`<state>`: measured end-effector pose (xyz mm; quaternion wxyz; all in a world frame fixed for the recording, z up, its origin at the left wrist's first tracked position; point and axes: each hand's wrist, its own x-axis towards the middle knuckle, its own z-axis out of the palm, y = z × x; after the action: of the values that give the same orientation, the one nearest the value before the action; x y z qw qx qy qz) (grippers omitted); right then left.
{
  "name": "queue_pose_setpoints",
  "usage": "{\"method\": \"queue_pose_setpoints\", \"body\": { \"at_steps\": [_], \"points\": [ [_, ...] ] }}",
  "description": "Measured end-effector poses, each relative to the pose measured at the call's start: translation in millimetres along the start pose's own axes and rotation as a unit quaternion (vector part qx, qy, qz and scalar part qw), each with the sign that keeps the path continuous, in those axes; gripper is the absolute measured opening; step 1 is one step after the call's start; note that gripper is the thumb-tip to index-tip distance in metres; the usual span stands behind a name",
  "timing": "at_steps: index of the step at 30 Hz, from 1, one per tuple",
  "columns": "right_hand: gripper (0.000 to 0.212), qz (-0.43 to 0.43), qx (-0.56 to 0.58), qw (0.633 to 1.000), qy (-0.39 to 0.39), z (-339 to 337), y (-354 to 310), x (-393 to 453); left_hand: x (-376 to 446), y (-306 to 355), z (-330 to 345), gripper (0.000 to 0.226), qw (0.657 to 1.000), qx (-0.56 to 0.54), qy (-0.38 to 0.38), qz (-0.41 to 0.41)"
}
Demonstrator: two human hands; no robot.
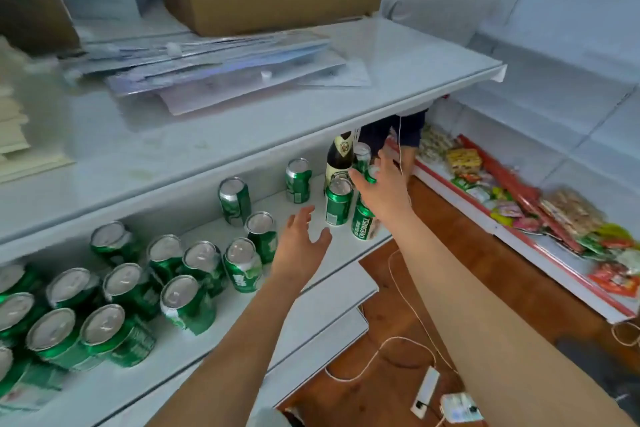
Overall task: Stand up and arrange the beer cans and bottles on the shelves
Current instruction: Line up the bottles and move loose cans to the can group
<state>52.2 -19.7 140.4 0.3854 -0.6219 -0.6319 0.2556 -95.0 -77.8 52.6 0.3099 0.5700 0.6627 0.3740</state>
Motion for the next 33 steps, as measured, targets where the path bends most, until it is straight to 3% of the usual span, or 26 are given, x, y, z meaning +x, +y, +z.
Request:
{"method": "queue_pose_setpoints", "body": {
  "at_steps": [4,9,14,17,22,26,29,33],
  "points": [
    [0.067,0.021,-0.066,0.997,-0.039,13.5,19.3,57.6,39.8,7.8,14.5,0.055,0.997,0.050,-0.057,0.021],
    [0.060,-0.001,-0.112,0.990,-0.089,39.1,45.1,118.8,65.9,8.3,37.0,0.067,0.985,0.118,-0.116,0.039],
    [0.051,-0.020,-0.080,0.991,-0.106,66.0,56.3,161.5,72.6,1.5,56.4,0.069,0.988,0.122,-0.090,0.023],
    [0.043,-0.013,-0.061,0.992,-0.107,75.9,60.6,174.9,72.8,-2.1,58.2,0.059,0.995,0.095,-0.024,0.015],
    [0.041,0.028,0.083,0.995,-0.038,56.5,55.0,171.2,71.6,8.5,42.3,0.047,0.993,0.069,0.098,-0.002],
    [0.041,0.063,0.245,0.967,0.039,23.6,48.0,160.0,77.1,25.2,32.9,0.051,0.986,0.052,0.160,-0.010],
    [0.025,0.106,0.352,0.929,0.029,-0.3,45.2,150.4,79.4,36.6,36.1,0.062,0.982,0.059,0.180,-0.011],
    [0.055,0.177,0.434,0.882,-0.043,-25.3,45.7,131.7,76.3,51.2,37.2,0.089,0.981,0.083,0.177,-0.010]
  ]
}}
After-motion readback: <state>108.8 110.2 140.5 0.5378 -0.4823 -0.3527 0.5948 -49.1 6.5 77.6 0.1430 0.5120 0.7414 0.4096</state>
